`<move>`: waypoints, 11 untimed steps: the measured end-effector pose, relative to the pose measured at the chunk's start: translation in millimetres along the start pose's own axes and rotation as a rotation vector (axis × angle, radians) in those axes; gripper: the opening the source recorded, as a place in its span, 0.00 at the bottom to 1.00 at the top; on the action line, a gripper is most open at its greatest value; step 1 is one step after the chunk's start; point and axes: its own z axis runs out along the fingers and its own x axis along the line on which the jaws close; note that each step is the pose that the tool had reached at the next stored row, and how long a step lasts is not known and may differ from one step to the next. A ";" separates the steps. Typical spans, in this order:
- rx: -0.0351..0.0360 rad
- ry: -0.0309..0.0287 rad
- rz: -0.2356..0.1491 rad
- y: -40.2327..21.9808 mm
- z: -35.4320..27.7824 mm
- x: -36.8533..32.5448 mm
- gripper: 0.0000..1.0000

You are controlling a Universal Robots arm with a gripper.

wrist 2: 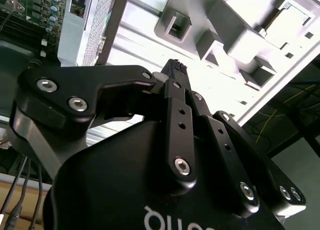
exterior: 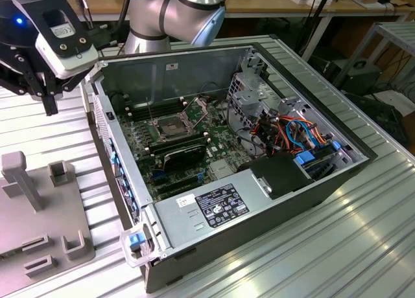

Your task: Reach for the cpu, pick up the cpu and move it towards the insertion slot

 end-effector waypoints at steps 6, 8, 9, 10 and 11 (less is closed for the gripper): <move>0.0000 0.0000 0.000 -0.5 1.0 5.4 0.11; 0.0000 0.0000 0.000 -0.6 1.3 7.1 0.11; 0.0000 0.0000 0.000 -0.7 1.5 7.9 0.11; 0.0000 0.0000 0.000 -0.8 1.6 8.7 0.11; 0.0000 0.0000 0.000 -0.8 1.7 9.6 0.11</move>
